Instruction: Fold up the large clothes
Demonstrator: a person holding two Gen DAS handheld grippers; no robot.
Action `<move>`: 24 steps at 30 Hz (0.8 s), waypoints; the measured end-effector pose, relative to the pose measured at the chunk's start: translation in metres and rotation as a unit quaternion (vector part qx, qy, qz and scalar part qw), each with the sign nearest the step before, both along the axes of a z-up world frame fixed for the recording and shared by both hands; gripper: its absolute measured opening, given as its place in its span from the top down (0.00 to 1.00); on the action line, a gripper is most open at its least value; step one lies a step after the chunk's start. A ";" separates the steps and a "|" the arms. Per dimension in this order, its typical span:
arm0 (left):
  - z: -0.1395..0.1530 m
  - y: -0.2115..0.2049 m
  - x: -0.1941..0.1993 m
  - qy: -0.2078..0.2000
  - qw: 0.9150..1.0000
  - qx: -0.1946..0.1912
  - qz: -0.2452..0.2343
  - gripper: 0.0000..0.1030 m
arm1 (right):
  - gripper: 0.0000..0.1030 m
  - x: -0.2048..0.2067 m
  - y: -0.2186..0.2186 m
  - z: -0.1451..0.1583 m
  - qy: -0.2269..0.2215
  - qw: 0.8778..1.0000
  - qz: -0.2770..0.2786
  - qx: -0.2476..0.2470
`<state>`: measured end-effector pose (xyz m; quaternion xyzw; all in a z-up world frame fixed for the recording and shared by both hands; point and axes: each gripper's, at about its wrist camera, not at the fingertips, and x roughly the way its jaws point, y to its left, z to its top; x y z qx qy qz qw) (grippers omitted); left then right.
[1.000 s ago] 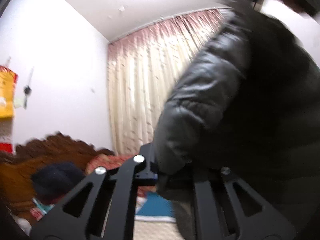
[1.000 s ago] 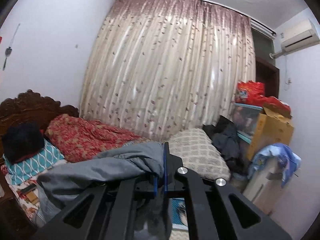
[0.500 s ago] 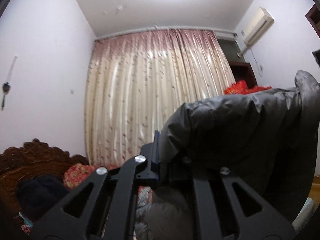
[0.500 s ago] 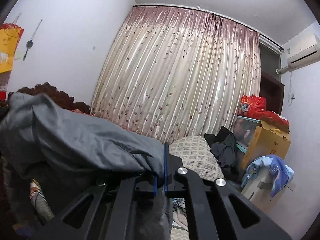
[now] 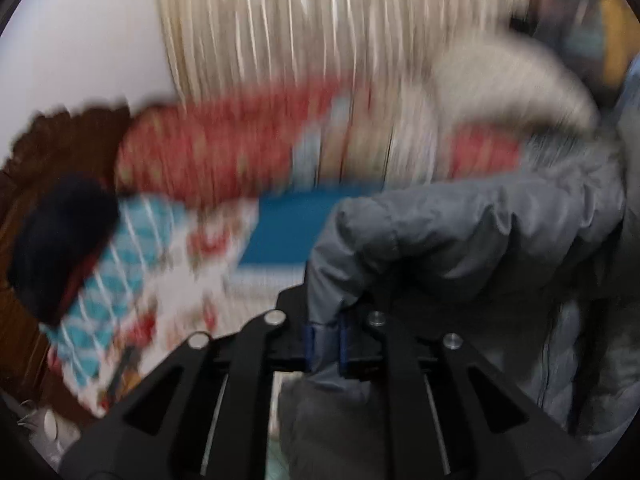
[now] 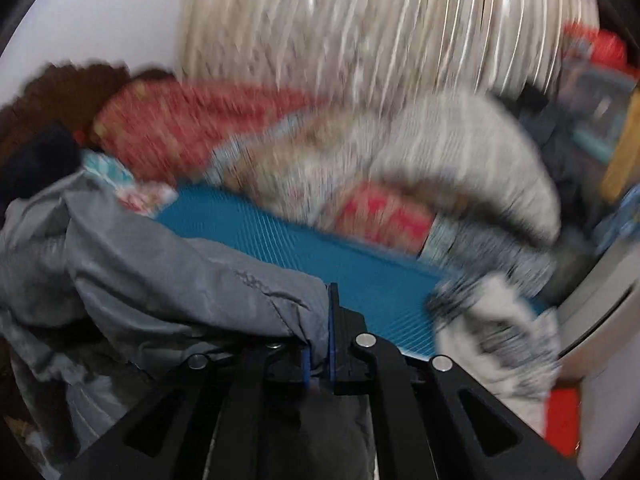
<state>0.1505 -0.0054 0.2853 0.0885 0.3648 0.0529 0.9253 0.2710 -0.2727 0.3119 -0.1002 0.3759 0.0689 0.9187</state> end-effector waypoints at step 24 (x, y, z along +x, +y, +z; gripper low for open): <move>-0.082 0.005 -0.027 0.102 0.983 -0.101 -0.115 0.74 | 0.68 -0.114 -0.077 -0.109 0.096 0.981 -0.006 0.168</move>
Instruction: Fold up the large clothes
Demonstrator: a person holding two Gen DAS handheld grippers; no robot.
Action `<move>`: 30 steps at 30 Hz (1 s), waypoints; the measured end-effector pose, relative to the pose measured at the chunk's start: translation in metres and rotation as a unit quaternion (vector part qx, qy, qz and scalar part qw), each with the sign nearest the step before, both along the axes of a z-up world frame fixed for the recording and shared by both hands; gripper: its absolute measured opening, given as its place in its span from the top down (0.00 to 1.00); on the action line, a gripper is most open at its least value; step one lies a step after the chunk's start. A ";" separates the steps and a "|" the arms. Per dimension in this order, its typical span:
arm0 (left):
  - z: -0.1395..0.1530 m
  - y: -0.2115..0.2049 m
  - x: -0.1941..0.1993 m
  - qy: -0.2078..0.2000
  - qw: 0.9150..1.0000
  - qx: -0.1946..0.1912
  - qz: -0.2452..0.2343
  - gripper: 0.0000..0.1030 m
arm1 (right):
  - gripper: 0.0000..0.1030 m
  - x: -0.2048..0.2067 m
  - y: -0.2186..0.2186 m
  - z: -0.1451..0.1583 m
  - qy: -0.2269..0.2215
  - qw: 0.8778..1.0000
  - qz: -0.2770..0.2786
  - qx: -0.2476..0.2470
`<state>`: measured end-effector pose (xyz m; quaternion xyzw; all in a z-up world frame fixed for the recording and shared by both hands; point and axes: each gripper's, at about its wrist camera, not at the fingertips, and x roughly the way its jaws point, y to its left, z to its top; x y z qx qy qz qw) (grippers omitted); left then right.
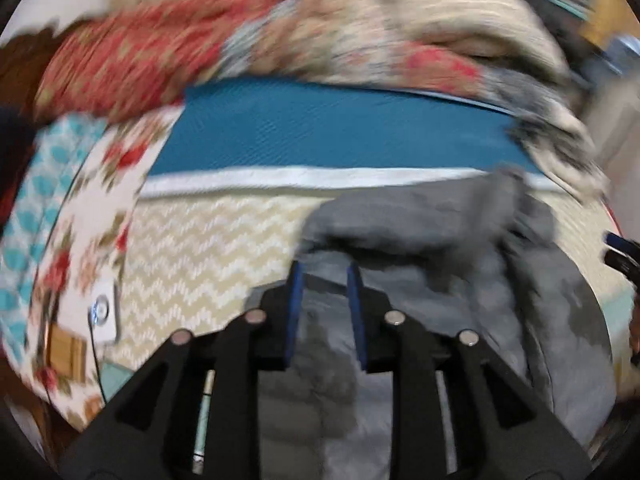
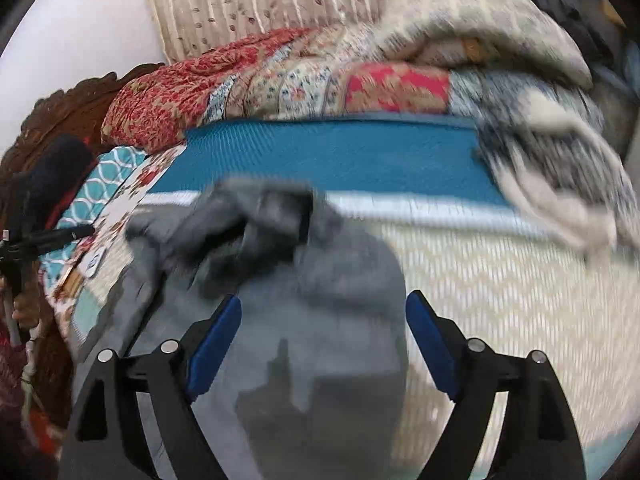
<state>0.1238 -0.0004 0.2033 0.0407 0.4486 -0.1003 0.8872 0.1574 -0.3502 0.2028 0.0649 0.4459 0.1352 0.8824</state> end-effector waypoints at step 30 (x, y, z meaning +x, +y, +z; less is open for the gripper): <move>-0.061 -0.006 -0.022 0.078 0.996 -0.035 -0.025 0.59 | 0.90 -0.064 -0.107 -0.013 -0.038 0.985 -0.162 0.037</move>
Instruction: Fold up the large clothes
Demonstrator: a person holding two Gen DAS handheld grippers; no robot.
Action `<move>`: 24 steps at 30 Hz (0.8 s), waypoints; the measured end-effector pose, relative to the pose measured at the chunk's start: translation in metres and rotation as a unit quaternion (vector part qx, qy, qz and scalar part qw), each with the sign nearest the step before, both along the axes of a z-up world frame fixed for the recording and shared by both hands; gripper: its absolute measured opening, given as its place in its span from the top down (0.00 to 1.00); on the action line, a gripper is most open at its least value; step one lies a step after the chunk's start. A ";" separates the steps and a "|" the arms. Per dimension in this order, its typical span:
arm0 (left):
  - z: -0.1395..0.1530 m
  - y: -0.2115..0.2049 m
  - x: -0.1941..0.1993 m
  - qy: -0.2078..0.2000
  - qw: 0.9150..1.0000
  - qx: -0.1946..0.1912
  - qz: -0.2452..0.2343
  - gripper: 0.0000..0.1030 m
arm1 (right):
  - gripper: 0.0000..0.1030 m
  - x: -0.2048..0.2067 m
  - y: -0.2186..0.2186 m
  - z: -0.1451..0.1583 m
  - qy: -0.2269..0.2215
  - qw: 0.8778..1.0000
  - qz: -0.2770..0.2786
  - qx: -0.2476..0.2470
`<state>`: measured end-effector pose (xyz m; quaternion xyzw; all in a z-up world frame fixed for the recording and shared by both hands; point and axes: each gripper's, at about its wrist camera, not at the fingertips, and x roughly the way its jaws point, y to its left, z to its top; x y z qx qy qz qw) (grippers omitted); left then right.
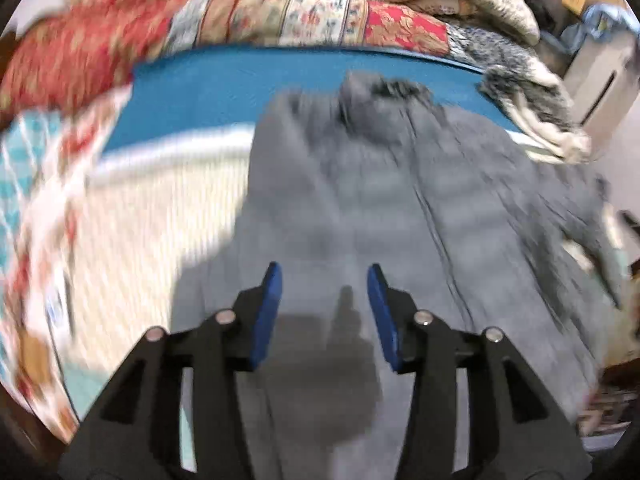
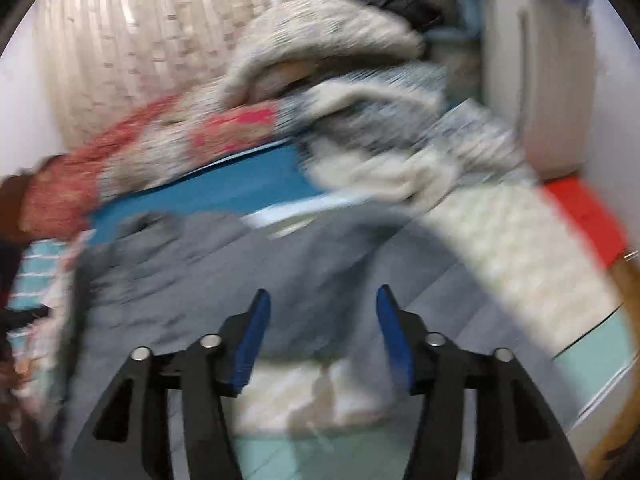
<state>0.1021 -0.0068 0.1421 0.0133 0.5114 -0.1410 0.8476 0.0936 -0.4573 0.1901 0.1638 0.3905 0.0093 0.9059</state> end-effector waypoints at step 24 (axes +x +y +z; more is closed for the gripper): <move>-0.003 0.151 -0.064 -0.038 0.977 0.021 0.208 0.72 | 1.00 -0.120 0.101 0.006 0.110 0.968 -0.012 -0.224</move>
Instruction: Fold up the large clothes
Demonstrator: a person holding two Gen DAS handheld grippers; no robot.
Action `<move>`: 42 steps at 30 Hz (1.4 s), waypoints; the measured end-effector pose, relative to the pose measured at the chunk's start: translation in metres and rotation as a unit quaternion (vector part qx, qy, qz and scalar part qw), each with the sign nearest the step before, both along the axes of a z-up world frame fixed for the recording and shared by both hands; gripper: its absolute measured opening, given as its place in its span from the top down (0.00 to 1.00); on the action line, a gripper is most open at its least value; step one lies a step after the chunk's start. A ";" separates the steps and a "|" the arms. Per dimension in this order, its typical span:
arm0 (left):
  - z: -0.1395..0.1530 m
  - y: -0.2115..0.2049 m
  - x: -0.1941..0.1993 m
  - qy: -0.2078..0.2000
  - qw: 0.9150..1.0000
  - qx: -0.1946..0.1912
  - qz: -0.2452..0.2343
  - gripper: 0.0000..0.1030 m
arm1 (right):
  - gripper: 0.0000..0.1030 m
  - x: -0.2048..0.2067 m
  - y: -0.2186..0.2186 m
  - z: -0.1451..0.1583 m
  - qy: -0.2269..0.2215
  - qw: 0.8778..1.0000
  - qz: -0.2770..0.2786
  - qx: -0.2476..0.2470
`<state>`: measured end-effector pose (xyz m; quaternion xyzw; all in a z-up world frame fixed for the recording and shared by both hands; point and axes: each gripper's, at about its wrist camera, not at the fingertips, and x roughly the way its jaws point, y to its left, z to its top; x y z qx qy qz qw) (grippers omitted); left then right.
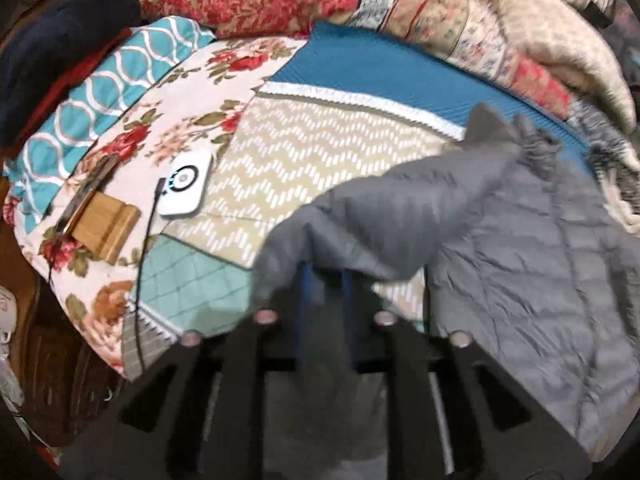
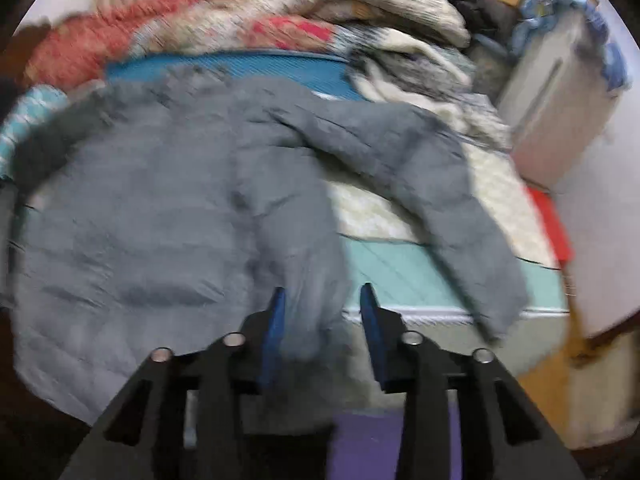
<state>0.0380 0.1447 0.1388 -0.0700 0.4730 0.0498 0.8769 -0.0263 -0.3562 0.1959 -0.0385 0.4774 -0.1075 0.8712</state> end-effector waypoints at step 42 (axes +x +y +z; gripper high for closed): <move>0.005 -0.151 0.152 -0.040 0.992 0.003 -0.120 0.53 | 1.00 0.333 0.164 -0.064 0.058 0.957 0.278 -0.065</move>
